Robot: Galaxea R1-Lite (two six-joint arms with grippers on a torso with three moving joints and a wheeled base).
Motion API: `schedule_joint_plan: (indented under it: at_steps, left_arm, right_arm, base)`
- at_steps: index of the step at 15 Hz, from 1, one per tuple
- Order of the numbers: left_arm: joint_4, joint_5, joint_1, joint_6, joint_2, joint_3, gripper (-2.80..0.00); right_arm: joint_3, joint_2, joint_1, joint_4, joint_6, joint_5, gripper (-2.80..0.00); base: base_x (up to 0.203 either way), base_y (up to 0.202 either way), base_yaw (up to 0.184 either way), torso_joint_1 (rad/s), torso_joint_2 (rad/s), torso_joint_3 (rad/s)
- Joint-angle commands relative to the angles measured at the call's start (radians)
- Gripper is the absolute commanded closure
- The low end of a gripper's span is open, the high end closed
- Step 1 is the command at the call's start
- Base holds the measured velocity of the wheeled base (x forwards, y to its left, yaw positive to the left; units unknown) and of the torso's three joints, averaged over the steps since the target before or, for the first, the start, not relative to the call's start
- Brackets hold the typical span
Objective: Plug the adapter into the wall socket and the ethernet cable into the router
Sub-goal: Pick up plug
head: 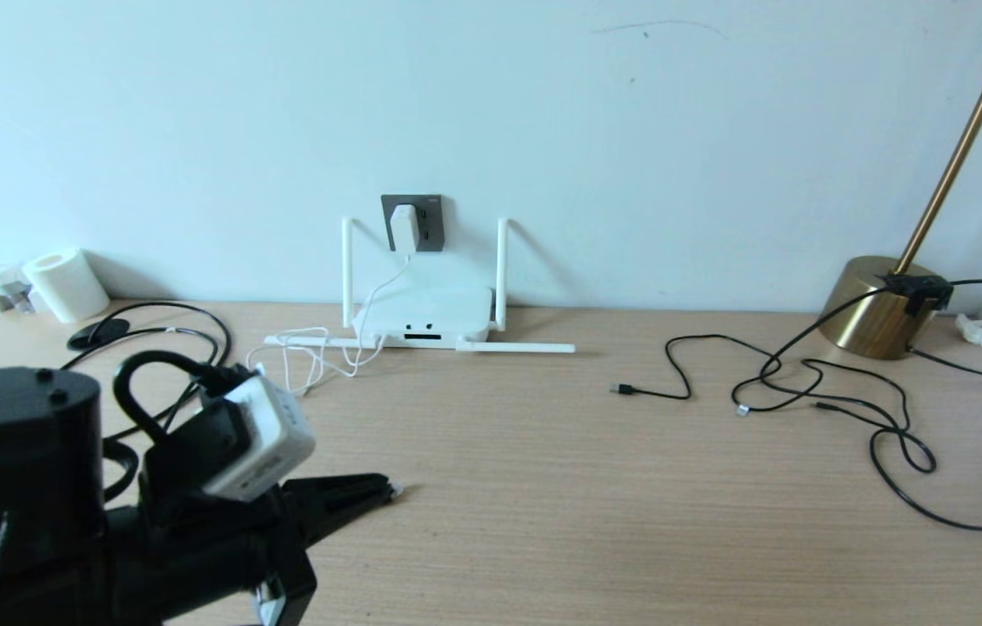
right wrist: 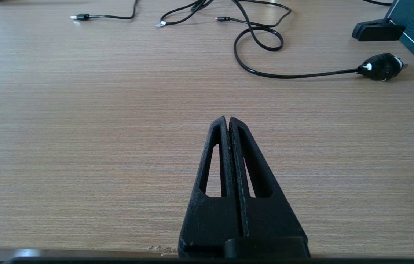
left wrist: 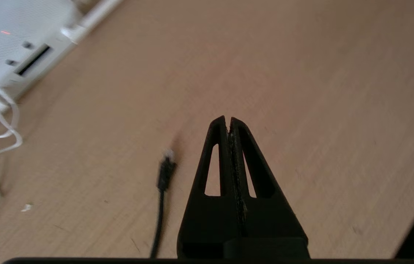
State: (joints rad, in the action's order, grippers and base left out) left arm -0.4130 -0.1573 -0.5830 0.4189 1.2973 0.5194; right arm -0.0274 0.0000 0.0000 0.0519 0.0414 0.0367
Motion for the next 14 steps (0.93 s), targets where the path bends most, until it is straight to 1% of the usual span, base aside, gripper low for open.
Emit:
schedule_joint_plan:
  at_steps: [1,2,4,6,7,9,11,12,13,14]
  left_arm:
    - [0.117,-0.043,-0.001,0.042,-0.003,0.014,-2.8]
    - [0.154,-0.052,-0.001,0.055,-0.004,0.014,-2.8]
    - [0.265,-0.053,-0.001,0.101,0.01,0.063,-2.8]
    - [0.438,-0.053,0.0,0.167,0.063,0.144,-2.8]
    - [0.499,-0.053,0.0,0.191,0.108,0.176,-2.8]
    - [0.553,-0.05,0.009,0.236,0.231,0.239,-2.8]
    - [0.578,-0.037,0.027,0.292,0.316,0.375,-2.8]
    - [0.596,-0.017,0.032,0.316,0.339,0.438,-2.8]
    - [0.637,0.008,0.035,0.34,0.352,0.487,-2.8]
    - [0.711,0.026,0.037,0.363,0.358,0.524,-2.8]
  right_arm:
    - [0.0,0.0,0.0,0.0,0.0,0.0,0.0]
    - [0.0,-0.002,0.0,0.0,0.0,0.0,0.0]
    - [0.0,-0.001,0.0,0.0,0.0,0.0,0.0]
    - [0.0,0.0,0.0,0.0,0.0,0.0,0.0]
    - [0.0,-0.002,0.0,0.0,0.0,0.0,0.0]
    - [0.0,-0.001,0.0,0.0,0.001,0.0,0.0]
    - [0.0,-0.001,0.0,0.0,0.0,0.0,0.0]
    - [0.0,0.0,0.0,0.0,0.0,0.0,0.0]
    - [0.0,0.0,0.0,0.0,0.0,0.0,0.0]
    - [0.0,0.0,0.0,0.0,0.001,0.0,0.0]
  base:
    - [0.0,0.0,0.0,0.0,0.0,0.0]
    - [0.0,0.0,0.0,0.0,0.0,0.0]
    - [0.0,0.0,0.0,0.0,0.0,0.0]
    - [0.0,0.0,0.0,0.0,0.0,0.0]
    - [0.0,0.0,0.0,0.0,0.0,0.0]
    - [0.0,0.0,0.0,0.0,0.0,0.0]
    - [0.0,0.0,0.0,0.0,0.0,0.0]
    - [0.0,0.0,0.0,0.0,0.0,0.0]
    - [0.0,0.0,0.0,0.0,0.0,0.0]
    - [0.0,0.0,0.0,0.0,0.0,0.0]
